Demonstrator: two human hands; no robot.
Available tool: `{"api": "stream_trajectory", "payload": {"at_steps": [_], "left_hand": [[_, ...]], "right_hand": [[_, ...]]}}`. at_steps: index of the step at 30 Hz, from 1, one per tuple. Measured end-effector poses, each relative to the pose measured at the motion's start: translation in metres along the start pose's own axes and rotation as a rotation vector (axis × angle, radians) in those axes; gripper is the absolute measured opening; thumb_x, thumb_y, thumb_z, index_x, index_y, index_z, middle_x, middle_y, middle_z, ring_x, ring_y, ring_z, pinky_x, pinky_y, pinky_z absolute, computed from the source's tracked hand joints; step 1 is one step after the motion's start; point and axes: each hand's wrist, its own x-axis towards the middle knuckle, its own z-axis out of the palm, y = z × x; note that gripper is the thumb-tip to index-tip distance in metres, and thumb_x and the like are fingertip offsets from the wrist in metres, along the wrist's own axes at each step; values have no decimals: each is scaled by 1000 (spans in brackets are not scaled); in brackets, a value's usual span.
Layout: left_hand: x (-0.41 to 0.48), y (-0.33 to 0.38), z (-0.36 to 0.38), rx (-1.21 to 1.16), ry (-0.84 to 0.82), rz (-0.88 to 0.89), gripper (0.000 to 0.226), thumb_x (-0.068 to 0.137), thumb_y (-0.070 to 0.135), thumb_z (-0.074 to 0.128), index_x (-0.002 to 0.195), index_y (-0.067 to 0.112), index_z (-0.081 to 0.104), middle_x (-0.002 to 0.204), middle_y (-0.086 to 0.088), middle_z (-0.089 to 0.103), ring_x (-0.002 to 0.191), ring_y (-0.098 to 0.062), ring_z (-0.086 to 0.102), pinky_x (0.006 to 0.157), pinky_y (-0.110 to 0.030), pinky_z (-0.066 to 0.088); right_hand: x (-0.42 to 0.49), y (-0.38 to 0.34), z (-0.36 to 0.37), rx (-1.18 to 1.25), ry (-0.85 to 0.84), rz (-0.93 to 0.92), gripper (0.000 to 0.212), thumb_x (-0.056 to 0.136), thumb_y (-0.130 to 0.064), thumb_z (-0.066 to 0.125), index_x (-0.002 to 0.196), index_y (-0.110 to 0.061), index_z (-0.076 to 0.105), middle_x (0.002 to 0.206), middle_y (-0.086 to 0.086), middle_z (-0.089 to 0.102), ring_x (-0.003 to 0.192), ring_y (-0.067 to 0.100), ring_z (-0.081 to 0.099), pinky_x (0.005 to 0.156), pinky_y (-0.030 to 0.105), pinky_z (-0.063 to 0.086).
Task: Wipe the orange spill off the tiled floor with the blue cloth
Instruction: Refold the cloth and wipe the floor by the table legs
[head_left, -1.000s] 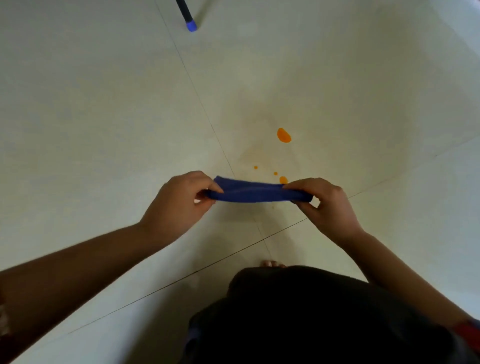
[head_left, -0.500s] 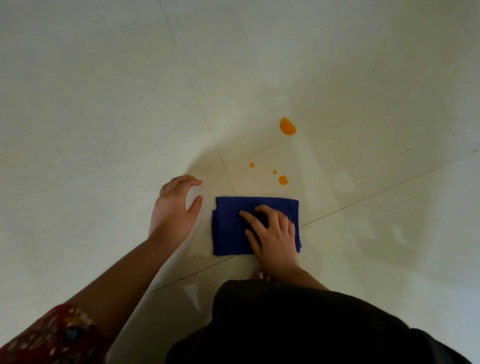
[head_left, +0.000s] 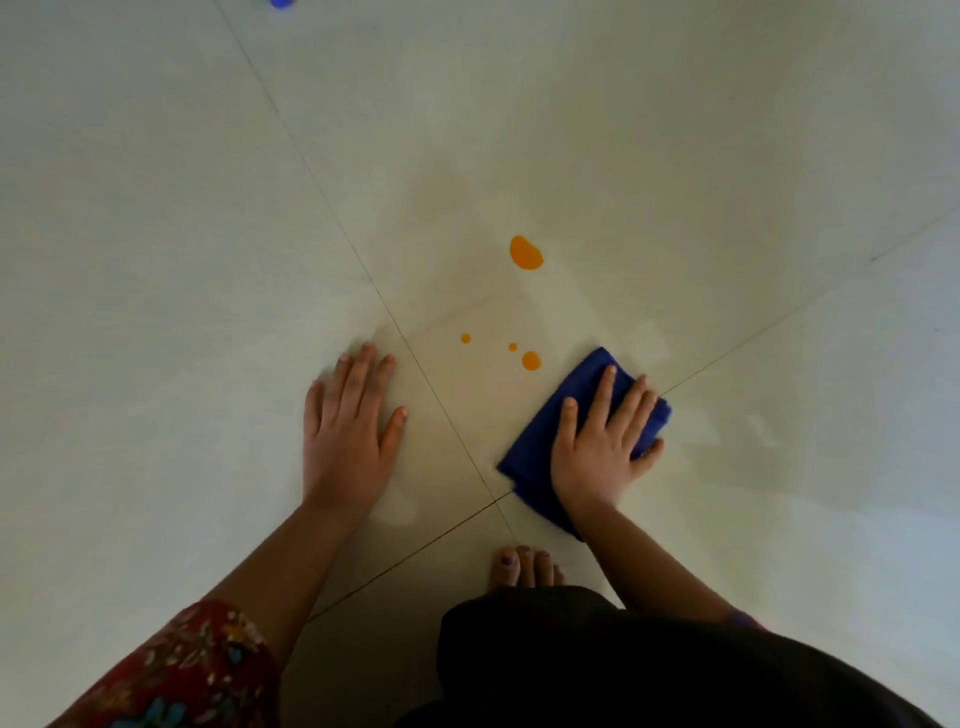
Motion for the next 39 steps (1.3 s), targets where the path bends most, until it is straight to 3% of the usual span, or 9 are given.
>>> {"api": "stream_trajectory", "payload": {"at_steps": [7, 10, 12, 17, 20, 24, 29, 35, 39], "left_hand": [[-1, -1, 6, 29, -10, 15, 60, 97, 43, 30, 153, 23, 23, 162, 1, 15, 150, -19, 11, 120, -46, 13], [-6, -1, 7, 15, -7, 20, 60, 97, 43, 29, 153, 23, 21, 162, 1, 13, 150, -18, 9, 120, -46, 11], [-5, -2, 7, 14, 1, 18, 60, 97, 43, 30, 153, 23, 23, 162, 1, 14, 150, -18, 10, 120, -46, 12], [-2, -3, 7, 15, 22, 24, 59, 97, 42, 32, 152, 22, 25, 162, 0, 17, 150, -18, 11, 120, -47, 14], [-3, -3, 9, 1, 43, 19, 56, 97, 37, 33, 151, 21, 29, 160, -1, 21, 148, -19, 17, 119, -47, 17], [-1, -2, 7, 4, 68, 18, 53, 97, 31, 32, 149, 20, 34, 159, -1, 25, 147, -20, 21, 117, -48, 20], [1, -1, 6, -3, 68, 27, 53, 98, 31, 33, 149, 19, 34, 159, -3, 26, 147, -21, 21, 117, -49, 21], [12, 1, -1, -14, 72, -25, 51, 95, 36, 37, 142, 18, 42, 146, -5, 42, 128, -27, 44, 108, -46, 31], [32, 5, -8, -45, 76, -62, 59, 96, 42, 37, 149, 22, 26, 155, -5, 30, 142, -26, 28, 116, -49, 19]], "right_hand": [[62, -30, -3, -224, 29, -496, 54, 102, -42, 19, 154, -30, 17, 163, 0, 10, 150, 24, 3, 121, 48, 12], [24, -17, 5, -283, -138, -963, 52, 102, -36, 26, 152, -26, 24, 161, -3, 18, 150, 23, 10, 120, 44, 13], [22, 15, -4, -275, -242, -1083, 50, 104, -36, 25, 153, -25, 23, 161, -5, 18, 150, 19, 9, 121, 42, 10], [87, -48, -4, -224, -36, -713, 55, 100, -39, 21, 150, -19, 32, 158, 3, 26, 148, 23, 18, 116, 49, 27], [50, -84, 20, -264, -38, -962, 54, 97, -32, 29, 146, -13, 40, 154, 8, 37, 144, 28, 30, 117, 46, 26], [30, -25, 5, -315, -237, -1257, 51, 104, -37, 29, 153, -25, 24, 161, -5, 18, 150, 17, 9, 122, 37, 4], [89, -62, 0, -310, -44, -819, 57, 101, -45, 16, 154, -23, 19, 162, -2, 13, 149, 18, 2, 119, 46, 18], [16, -38, 15, -380, -220, -1195, 56, 103, -44, 25, 155, -31, 11, 163, -7, 8, 150, 16, -1, 121, 40, -5], [60, 8, -12, -317, -81, -875, 55, 101, -46, 22, 153, -35, 14, 162, -9, 12, 150, 16, 5, 120, 47, 7]]}}
